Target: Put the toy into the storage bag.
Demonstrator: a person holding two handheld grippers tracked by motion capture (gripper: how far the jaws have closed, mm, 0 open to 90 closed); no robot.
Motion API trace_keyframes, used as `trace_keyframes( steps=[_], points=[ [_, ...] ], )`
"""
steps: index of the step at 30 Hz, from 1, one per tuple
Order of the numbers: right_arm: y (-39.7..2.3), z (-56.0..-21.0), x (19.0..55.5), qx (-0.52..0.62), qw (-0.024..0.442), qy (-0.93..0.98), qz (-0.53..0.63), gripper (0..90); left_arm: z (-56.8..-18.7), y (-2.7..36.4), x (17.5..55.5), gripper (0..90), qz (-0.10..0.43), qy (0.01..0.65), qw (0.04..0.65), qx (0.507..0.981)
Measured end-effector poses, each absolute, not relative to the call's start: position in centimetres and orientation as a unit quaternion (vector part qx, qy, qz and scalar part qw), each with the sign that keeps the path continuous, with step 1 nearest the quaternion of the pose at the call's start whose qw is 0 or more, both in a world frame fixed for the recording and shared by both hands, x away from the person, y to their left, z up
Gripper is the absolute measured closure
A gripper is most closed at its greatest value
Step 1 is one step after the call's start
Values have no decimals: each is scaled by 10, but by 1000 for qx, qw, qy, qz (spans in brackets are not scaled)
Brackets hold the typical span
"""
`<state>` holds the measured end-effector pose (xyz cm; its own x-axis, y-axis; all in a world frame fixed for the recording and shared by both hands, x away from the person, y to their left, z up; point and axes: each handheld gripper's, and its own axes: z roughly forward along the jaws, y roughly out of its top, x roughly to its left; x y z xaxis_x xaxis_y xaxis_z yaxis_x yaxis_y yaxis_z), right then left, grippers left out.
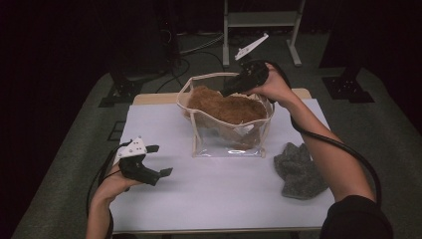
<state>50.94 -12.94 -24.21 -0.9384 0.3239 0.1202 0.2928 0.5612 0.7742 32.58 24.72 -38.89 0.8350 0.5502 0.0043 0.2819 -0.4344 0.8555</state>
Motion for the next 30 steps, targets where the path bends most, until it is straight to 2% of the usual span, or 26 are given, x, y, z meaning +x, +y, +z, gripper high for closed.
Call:
trace_keyframes(
  steps=[30],
  points=[
    [-244,-244,451,243,32,853,461,453,-389,244,322,27,145,248,468,836]
  ],
)
